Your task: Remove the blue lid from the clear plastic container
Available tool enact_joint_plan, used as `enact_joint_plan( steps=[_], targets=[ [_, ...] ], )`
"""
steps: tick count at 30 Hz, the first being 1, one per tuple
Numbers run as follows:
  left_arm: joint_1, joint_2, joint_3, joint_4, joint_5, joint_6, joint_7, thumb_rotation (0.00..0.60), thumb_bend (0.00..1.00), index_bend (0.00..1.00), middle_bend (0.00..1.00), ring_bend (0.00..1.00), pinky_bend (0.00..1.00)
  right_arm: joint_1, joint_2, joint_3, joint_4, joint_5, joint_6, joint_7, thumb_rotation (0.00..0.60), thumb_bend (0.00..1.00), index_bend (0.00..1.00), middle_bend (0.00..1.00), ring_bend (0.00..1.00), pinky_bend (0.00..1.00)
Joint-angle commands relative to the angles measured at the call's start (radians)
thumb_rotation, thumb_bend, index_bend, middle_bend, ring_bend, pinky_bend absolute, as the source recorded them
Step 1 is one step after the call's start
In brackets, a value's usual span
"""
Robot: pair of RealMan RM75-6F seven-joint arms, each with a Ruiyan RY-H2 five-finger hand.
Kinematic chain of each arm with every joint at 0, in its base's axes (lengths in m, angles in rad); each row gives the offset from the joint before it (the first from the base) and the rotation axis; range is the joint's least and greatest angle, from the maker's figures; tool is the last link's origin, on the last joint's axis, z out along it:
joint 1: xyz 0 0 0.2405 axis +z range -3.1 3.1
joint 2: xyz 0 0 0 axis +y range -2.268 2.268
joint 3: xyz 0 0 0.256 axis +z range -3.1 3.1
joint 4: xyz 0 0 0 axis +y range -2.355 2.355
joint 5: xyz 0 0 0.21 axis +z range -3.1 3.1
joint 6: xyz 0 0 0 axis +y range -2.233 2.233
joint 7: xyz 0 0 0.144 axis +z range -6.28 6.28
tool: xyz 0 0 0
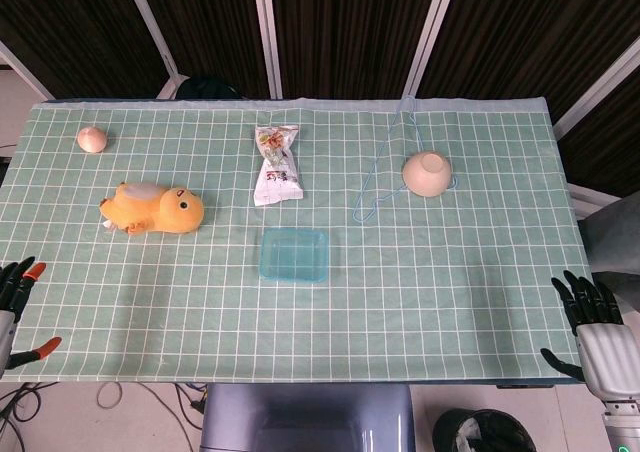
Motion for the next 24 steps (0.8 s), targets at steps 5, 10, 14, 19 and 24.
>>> enact_joint_plan(
  steps=[5, 10, 14, 19, 24],
  targets=[
    [-0.003, -0.003, -0.002, -0.004, -0.012, -0.012, 0.024, 0.6, 0.0, 0.0, 0.0, 0.0, 0.05, 0.006, -0.01, 0.002, 0.007, 0.008, -0.014, -0.01, 0.6, 0.22, 0.0, 0.0, 0.0, 0.0],
    [-0.006, -0.009, -0.007, -0.011, -0.024, -0.02, 0.048, 0.6, 0.0, 0.0, 0.0, 0.0, 0.05, 0.009, -0.017, 0.006, 0.016, 0.019, -0.022, -0.014, 0.6, 0.22, 0.0, 0.0, 0.0, 0.0],
    [-0.012, -0.013, -0.01, -0.017, -0.028, -0.03, 0.08, 0.6, 0.0, 0.0, 0.0, 0.0, 0.05, 0.011, -0.022, 0.011, 0.023, 0.029, -0.027, -0.016, 0.6, 0.22, 0.0, 0.0, 0.0, 0.0],
    [-0.04, -0.015, -0.019, -0.094, -0.04, -0.075, 0.159, 0.6, 0.0, 0.0, 0.0, 0.0, 0.05, 0.014, -0.029, 0.015, 0.024, 0.038, -0.032, -0.023, 0.6, 0.22, 0.0, 0.0, 0.0, 0.0],
    [-0.127, -0.023, -0.073, -0.231, -0.101, -0.187, 0.252, 0.6, 0.0, 0.0, 0.0, 0.0, 0.05, 0.014, -0.032, 0.017, 0.019, 0.047, -0.036, -0.026, 0.6, 0.22, 0.0, 0.0, 0.0, 0.0]
  ],
)
